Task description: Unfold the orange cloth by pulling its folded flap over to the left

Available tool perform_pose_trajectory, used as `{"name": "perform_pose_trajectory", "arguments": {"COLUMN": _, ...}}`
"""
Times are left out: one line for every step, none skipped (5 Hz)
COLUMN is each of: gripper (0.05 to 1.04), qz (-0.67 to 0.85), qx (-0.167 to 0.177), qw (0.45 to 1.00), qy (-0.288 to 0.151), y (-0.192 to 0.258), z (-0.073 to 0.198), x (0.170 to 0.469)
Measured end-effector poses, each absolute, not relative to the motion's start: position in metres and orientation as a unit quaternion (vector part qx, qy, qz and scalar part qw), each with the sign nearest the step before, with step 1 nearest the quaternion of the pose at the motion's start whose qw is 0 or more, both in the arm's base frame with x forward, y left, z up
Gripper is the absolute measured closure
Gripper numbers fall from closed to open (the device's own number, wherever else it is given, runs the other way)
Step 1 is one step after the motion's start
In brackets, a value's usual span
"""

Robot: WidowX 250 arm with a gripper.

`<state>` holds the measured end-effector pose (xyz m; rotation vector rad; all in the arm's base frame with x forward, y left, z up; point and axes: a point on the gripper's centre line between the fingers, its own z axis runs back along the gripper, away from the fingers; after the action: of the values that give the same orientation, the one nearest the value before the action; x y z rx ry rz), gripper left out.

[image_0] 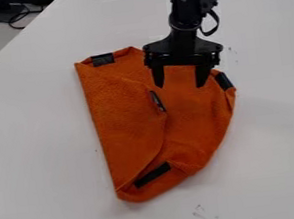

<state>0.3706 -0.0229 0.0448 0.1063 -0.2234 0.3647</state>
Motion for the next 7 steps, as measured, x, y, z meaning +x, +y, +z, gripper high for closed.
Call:
{"name": "perform_pose_trajectory", "arguments": {"gripper": 0.083, "qz": 0.198, "qx": 0.053, "qw": 0.973, "qy": -0.104, "y": -0.008, "z": 0.038, "x": 0.363}}
{"name": "perform_pose_trajectory", "arguments": {"gripper": 0.083, "qz": 0.208, "qx": 0.043, "qw": 0.973, "qy": -0.093, "y": -0.006, "z": 0.029, "x": 0.355}}
{"name": "perform_pose_trajectory", "arguments": {"gripper": 0.083, "qz": 0.216, "qx": 0.039, "qw": 0.971, "qy": -0.092, "y": 0.001, "z": 0.026, "x": 0.354}}
{"name": "perform_pose_trajectory", "arguments": {"gripper": 0.102, "qz": 0.218, "qx": 0.033, "qw": 0.971, "qy": -0.093, "y": 0.004, "z": 0.026, "x": 0.354}}
{"name": "perform_pose_trajectory", "arguments": {"gripper": 0.253, "qz": 0.223, "qx": 0.025, "qw": 0.971, "qy": -0.088, "y": 0.006, "z": 0.024, "x": 0.353}}
{"name": "perform_pose_trajectory", "arguments": {"gripper": 0.346, "qz": 0.221, "qx": 0.021, "qw": 0.971, "qy": -0.086, "y": 0.007, "z": 0.021, "x": 0.354}}
{"name": "perform_pose_trajectory", "arguments": {"gripper": 0.373, "qz": 0.225, "qx": 0.014, "qw": 0.970, "qy": -0.087, "y": 0.008, "z": 0.018, "x": 0.353}}
